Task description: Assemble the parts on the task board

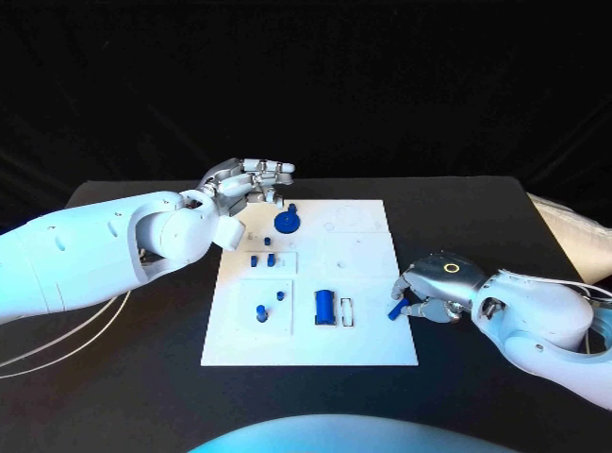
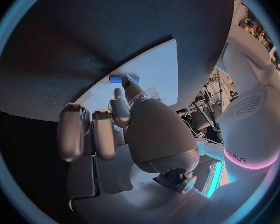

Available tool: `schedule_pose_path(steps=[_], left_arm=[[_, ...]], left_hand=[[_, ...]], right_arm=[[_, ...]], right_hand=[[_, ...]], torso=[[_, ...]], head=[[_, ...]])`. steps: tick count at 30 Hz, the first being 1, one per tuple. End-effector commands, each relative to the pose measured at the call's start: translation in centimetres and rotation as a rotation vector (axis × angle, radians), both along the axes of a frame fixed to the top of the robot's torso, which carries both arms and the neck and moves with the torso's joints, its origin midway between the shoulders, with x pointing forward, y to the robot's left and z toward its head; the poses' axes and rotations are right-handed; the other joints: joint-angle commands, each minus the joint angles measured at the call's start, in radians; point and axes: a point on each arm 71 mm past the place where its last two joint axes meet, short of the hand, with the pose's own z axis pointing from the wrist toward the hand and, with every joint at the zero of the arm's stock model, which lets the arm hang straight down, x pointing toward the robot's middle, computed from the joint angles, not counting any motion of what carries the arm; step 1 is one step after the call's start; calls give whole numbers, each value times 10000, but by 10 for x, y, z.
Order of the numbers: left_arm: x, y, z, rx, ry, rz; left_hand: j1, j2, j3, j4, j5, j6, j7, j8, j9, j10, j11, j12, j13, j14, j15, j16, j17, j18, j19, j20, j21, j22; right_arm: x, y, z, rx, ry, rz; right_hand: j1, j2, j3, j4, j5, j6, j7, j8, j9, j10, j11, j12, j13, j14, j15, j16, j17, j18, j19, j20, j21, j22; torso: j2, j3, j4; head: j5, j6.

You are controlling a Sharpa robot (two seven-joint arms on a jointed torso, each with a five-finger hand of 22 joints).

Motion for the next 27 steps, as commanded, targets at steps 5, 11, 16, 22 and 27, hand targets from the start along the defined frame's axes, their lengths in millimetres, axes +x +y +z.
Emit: schedule_pose_path(steps=[5,11,16,22,27], left_arm=[[-1,-1,1,-74,-88,-173],[-1,-1,1,-79,-87,-186],[-1,-1,1,-80,-86,-189],[-1,-1,1,-88,-83,-210],[-1,-2,1,-90,-82,-215]], left_hand=[[41,11,13,-58,52,-92,0,43,-15,-49,-6,56,-12,-42,3,69,-16,118,-43,5,26,14],[41,11,13,-58,52,-92,0,43,-15,-49,-6,56,-12,-42,3,69,-16,118,-43,5,26,14],[41,11,13,-58,52,-92,0,43,-15,-49,-6,56,-12,-42,3,69,-16,118,-43,5,26,14],[14,15,50,-87,52,-99,5,66,-23,-54,1,70,-29,-60,10,74,-33,111,-68,5,49,46],[14,15,50,-87,52,-99,5,66,-23,-54,1,70,-29,-60,10,74,-33,111,-68,5,49,46]], right_arm=[[-1,4,-6,-294,155,165],[0,6,-10,-524,319,179],[0,6,-13,-914,333,146],[1,7,-17,-1219,411,32],[2,9,-18,-1306,378,-249]], right_hand=[[-79,-30,126,-15,-29,145,8,-77,-23,209,-185,511,681,682,-68,71,889,-101,5,-25,73,17],[-135,-50,163,-12,-47,220,24,-107,-33,210,-171,516,685,682,-59,66,885,-101,4,-19,72,17],[-268,-105,214,12,-82,426,26,-130,-36,239,-165,568,721,687,-43,79,909,-109,22,-2,96,61],[-480,-89,270,114,-149,666,41,-128,-30,247,-169,577,728,693,-14,96,939,-108,23,15,94,57],[-1075,94,331,582,237,1126,-58,-9,23,277,-243,593,744,704,-3,136,1001,-111,54,33,119,101]], torso=[[6,-5,-6],[-4,-6,12],[-7,-8,-6],[-4,-1,-6],[0,-4,8]], head=[[38,-26],[42,-49],[59,-61],[61,-54],[45,-77]])
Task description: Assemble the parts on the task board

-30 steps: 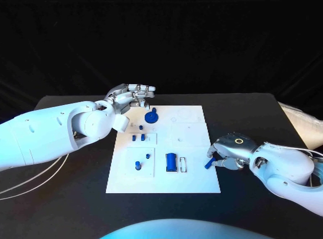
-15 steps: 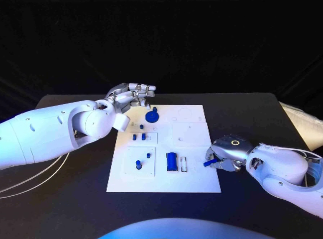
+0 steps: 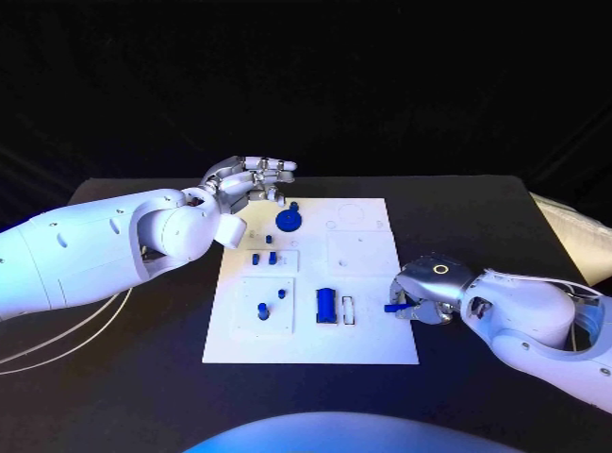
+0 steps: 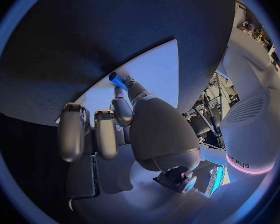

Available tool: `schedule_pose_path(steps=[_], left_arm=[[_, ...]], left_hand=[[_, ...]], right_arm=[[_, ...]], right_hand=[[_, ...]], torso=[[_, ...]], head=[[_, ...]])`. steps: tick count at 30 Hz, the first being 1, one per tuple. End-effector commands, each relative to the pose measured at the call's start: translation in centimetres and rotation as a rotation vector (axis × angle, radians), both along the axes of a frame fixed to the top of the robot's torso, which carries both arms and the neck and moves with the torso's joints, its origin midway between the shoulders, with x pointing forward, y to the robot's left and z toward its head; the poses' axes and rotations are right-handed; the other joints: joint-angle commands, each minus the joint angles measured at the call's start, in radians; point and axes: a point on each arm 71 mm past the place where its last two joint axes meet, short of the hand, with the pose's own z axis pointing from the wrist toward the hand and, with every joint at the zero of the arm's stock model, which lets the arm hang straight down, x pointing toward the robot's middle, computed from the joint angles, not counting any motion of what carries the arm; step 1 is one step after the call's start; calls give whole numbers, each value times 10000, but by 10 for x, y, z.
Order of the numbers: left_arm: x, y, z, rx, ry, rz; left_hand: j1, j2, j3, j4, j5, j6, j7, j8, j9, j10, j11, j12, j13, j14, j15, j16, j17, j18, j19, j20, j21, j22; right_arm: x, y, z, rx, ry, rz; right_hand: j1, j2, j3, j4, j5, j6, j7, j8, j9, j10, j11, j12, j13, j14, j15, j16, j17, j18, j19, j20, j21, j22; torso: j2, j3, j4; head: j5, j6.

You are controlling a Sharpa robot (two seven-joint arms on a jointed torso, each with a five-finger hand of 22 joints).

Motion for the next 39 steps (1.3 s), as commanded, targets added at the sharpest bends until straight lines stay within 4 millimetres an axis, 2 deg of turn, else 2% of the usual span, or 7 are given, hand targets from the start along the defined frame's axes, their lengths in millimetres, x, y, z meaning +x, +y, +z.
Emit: schedule_pose_path(steps=[1,5,9,18,23,29,39], left_arm=[[-1,-2,1,-88,-87,-208],[-1,-2,1,-86,-89,-201],[-1,-2,1,-89,-89,-206],[-1,-3,1,-92,-90,-214],[-1,-3,1,-90,-88,-210],[-2,-3,2,-91,-84,-217],[-3,-5,2,-111,-77,-271]], left_hand=[[14,15,-3,-35,52,-99,5,66,-9,-54,1,29,-9,-60,10,34,-8,111,-68,5,49,9],[14,15,-3,-35,52,-99,5,66,-9,-54,1,29,-9,-60,10,34,-8,111,-68,5,49,9],[14,15,-3,-35,52,-99,5,66,-9,-54,1,29,-9,-60,10,34,-8,111,-68,5,49,9],[14,15,-3,-35,52,-99,5,66,-9,-54,1,29,-9,-60,10,34,-8,111,-68,5,49,9],[14,15,-3,-35,52,-99,5,66,-9,-54,1,29,-9,-60,10,34,-8,111,-68,5,49,9],[15,18,11,-46,53,-102,5,71,-11,-56,0,33,-13,-64,10,36,-12,112,-75,5,56,17],[15,18,11,-46,53,-102,5,71,-11,-56,0,33,-13,-64,10,36,-12,112,-75,5,56,17]], right_arm=[[-1,-5,-10,-762,161,-498],[0,-5,-8,-684,-28,-771],[2,-5,-6,-481,-321,-1114],[2,-5,3,742,-496,-2262],[1,-7,6,2229,463,-3158],[-2,-5,8,3560,1532,-4025],[-5,12,4,4461,3166,-4973]], right_hand=[[-282,147,100,259,298,261,-96,129,64,179,-168,495,1053,770,41,52,1022,-113,70,12,83,61],[-231,415,445,353,64,483,-250,235,123,268,-289,588,1131,770,-61,54,1027,-120,100,-75,108,107],[-296,460,620,440,28,553,-293,274,153,353,-329,693,1216,767,-100,40,1011,-130,126,-123,130,152],[-590,238,1386,688,102,502,-316,221,189,405,-339,637,1226,764,-143,10,978,-145,167,-183,149,203],[-741,90,1904,773,53,389,-232,124,185,365,-295,508,1165,748,-97,-52,895,-150,181,-158,157,229],[-847,10,2126,811,117,421,-229,126,209,350,-286,442,1131,747,-88,-62,885,-146,177,-146,149,216],[-1335,-237,2360,995,891,514,-244,163,297,410,-295,453,1173,757,-92,-48,909,-145,186,-148,148,224]], torso=[[9,-2,13],[2,-7,9],[4,-3,5],[0,-6,6],[-2,-15,-1],[1,-12,3],[-5,-16,-11]], head=[[-13,-17],[-6,-18],[6,-31],[-5,-33],[-10,-22],[-22,-19],[-26,-27]])
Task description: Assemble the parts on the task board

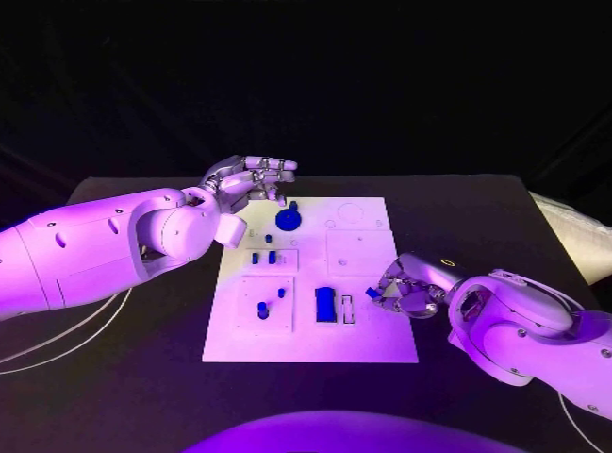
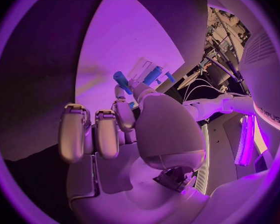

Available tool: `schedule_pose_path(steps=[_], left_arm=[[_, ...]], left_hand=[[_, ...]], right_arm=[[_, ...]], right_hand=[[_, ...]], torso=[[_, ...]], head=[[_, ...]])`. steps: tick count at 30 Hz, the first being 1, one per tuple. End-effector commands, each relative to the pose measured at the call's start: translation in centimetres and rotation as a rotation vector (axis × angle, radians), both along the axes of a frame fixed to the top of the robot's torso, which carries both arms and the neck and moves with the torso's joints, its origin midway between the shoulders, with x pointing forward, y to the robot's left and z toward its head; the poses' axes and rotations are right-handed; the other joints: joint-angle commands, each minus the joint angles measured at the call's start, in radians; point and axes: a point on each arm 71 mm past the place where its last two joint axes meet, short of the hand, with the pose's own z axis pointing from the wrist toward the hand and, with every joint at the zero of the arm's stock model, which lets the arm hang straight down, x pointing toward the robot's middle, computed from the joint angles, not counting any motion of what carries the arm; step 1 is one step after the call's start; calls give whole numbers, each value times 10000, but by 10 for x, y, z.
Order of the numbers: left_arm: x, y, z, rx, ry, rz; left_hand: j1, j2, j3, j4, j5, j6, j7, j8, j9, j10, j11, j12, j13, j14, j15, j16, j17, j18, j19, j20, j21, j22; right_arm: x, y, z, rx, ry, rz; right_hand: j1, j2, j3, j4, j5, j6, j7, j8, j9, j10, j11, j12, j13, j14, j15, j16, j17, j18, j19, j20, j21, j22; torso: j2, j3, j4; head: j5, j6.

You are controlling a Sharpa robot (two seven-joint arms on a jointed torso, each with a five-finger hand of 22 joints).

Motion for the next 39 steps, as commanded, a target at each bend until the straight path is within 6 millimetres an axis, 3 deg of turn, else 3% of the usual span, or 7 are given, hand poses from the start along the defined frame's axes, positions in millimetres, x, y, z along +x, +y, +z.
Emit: schedule_pose_path(steps=[1,3,8,30,39], left_arm=[[-1,-3,1,-80,-83,-196],[-1,-3,1,-87,-85,-209],[-1,-4,1,-94,-86,-224],[-1,-5,1,-109,-84,-263],[-1,-5,1,-105,-74,-265]], left_hand=[[15,18,11,-47,53,-66,-31,35,-13,-56,0,33,-15,-64,10,37,-15,112,-75,5,56,10],[15,18,11,-47,53,-66,-31,35,-13,-56,0,33,-15,-64,10,37,-15,112,-75,5,56,10],[15,18,11,-47,53,-66,-31,35,-13,-56,0,33,-15,-64,10,37,-15,112,-75,5,56,10],[-63,20,13,-27,46,-75,-24,49,-19,-69,10,38,-29,-69,21,45,-25,106,-94,13,68,29],[-72,24,15,-24,47,-74,-27,53,-20,-71,10,39,-32,-70,22,46,-27,105,-97,14,68,31]], right_arm=[[1,3,-4,767,1114,-975],[1,8,-6,861,1345,-1112],[3,17,-9,960,1698,-1416],[2,40,-17,711,2273,-1201],[1,40,-20,440,2412,-968]], right_hand=[[-293,49,50,99,221,229,-117,24,175,364,-284,-25,14,745,-35,-41,921,-144,61,-24,42,4],[-578,-3,2,267,628,277,-132,45,202,402,-293,14,49,756,-39,-8,966,-152,83,-26,66,49],[-846,-105,-82,386,878,349,-160,83,251,454,-317,73,106,762,-61,12,992,-155,96,-41,78,71],[-1117,-88,-152,471,959,588,-285,234,398,594,-414,256,267,775,-133,57,1055,-178,158,-82,145,197],[-1105,-97,-149,451,959,586,-290,237,405,588,-420,237,257,775,-138,59,1057,-178,159,-87,146,200]], torso=[[-2,-5,-7],[-3,-4,-9],[7,17,8],[3,18,-2],[5,10,-1]], head=[[-27,-6],[-33,2],[-34,13],[-19,-55],[-6,-77]])
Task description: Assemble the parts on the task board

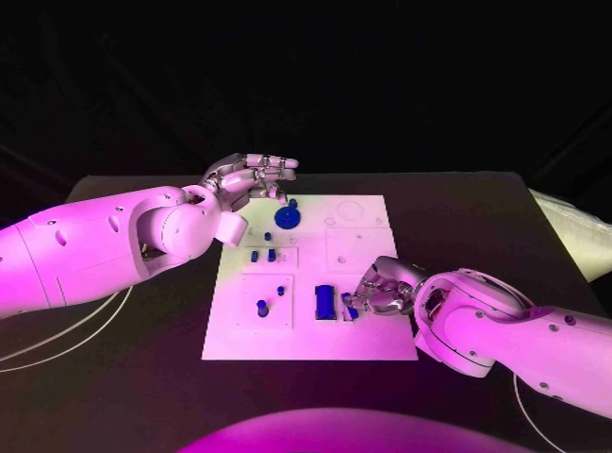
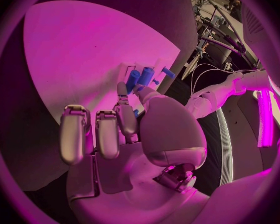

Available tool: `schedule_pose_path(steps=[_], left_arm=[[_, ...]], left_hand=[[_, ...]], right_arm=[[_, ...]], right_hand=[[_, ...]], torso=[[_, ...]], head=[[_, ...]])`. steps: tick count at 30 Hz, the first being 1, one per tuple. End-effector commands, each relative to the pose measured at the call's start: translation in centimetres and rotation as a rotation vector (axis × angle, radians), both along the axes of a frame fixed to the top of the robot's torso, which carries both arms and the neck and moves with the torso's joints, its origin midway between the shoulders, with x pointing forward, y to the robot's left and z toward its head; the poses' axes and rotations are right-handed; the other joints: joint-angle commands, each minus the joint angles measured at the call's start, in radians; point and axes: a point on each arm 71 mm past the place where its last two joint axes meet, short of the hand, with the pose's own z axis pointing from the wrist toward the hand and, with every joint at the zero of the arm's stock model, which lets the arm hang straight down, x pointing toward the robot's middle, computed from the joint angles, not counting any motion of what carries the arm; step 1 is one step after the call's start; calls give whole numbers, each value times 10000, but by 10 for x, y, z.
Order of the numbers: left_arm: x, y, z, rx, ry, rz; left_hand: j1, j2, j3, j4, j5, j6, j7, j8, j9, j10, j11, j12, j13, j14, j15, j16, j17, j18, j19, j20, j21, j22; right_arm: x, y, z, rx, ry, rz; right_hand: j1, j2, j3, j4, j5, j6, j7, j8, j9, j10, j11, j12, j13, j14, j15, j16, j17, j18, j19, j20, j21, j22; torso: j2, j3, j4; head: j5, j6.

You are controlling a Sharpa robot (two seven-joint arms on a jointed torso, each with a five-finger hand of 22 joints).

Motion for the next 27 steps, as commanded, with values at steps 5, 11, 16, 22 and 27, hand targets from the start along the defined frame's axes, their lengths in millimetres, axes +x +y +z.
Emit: schedule_pose_path(steps=[5,11,16,22,27], left_arm=[[-1,-3,1,-88,-75,-222],[-1,-3,1,-90,-75,-227],[-1,-2,1,-88,-74,-223],[-1,-2,1,-83,-72,-215],[-1,-2,1,-87,-73,-223]], left_hand=[[-74,24,15,-23,47,-74,-27,55,-12,-72,9,39,-17,-71,23,46,-14,105,-61,-21,69,17],[-74,24,15,-23,47,-74,-27,55,-12,-72,9,39,-17,-71,23,46,-14,105,-61,-21,69,17],[-78,27,21,-26,48,-70,-33,61,-12,-73,6,41,-19,-74,23,46,-16,105,-67,-21,69,20],[-78,27,21,-26,48,-70,-33,61,-12,-73,6,41,-19,-74,23,46,-16,105,-67,-21,69,20],[-78,27,21,-26,48,-70,-33,61,-12,-73,6,41,-19,-74,23,46,-16,105,-67,-21,69,20]], right_arm=[[-1,-1,-4,-401,229,238],[0,-1,-5,-471,228,267],[0,1,-4,-462,172,341],[-1,2,-3,-416,95,366],[-1,3,-3,-375,46,375]], right_hand=[[-53,-46,-16,-3,40,41,-11,20,15,151,-104,-12,233,773,-68,60,1052,-178,86,-14,68,12],[-83,-45,-26,7,14,39,-4,23,25,148,-102,-25,229,772,-72,59,1051,-180,90,-20,73,22],[-212,-22,-66,76,-43,31,1,31,55,152,-98,-38,233,771,-72,57,1049,-182,90,-29,72,24],[-368,17,-111,171,-91,36,1,45,90,171,-97,-19,262,771,-72,59,1053,-183,91,-32,73,30],[-520,84,-143,279,-104,47,-5,61,124,195,-100,12,298,774,-74,70,1069,-185,94,-33,75,38]], torso=[[-2,1,-5],[4,1,3],[-2,-1,4],[-4,-5,-12],[-2,-2,-6]], head=[[16,-6],[26,-11],[36,-13],[41,-16],[39,-10]])
